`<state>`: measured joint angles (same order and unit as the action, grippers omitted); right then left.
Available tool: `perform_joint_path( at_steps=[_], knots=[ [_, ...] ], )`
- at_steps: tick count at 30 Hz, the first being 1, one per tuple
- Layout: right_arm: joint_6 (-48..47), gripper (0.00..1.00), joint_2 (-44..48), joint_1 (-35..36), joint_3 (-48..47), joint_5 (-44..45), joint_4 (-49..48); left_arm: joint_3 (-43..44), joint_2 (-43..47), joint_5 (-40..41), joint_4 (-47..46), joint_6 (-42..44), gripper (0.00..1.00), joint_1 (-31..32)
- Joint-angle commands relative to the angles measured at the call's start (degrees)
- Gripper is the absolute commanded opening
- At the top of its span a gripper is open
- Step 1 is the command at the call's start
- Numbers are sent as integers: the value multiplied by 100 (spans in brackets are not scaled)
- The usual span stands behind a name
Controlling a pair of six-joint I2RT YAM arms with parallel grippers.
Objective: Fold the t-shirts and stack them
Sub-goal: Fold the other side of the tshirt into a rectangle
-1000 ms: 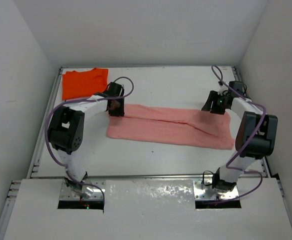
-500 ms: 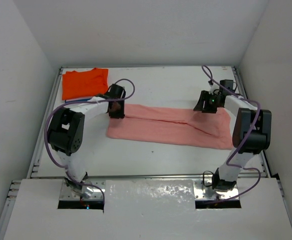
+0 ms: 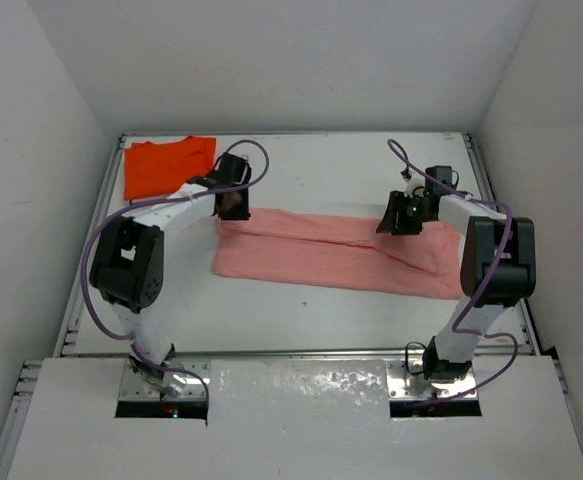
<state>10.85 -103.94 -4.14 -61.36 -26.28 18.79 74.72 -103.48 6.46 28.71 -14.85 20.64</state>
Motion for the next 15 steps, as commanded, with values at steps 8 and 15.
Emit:
perform_joint_path(
  at_steps=[8,15],
  knots=[
    [-119,36,409,98,353,69,152,166,487,92,56,53,21,36],
    [48,32,436,133,204,807,160,34,654,145,82,105,21,36]
  ],
)
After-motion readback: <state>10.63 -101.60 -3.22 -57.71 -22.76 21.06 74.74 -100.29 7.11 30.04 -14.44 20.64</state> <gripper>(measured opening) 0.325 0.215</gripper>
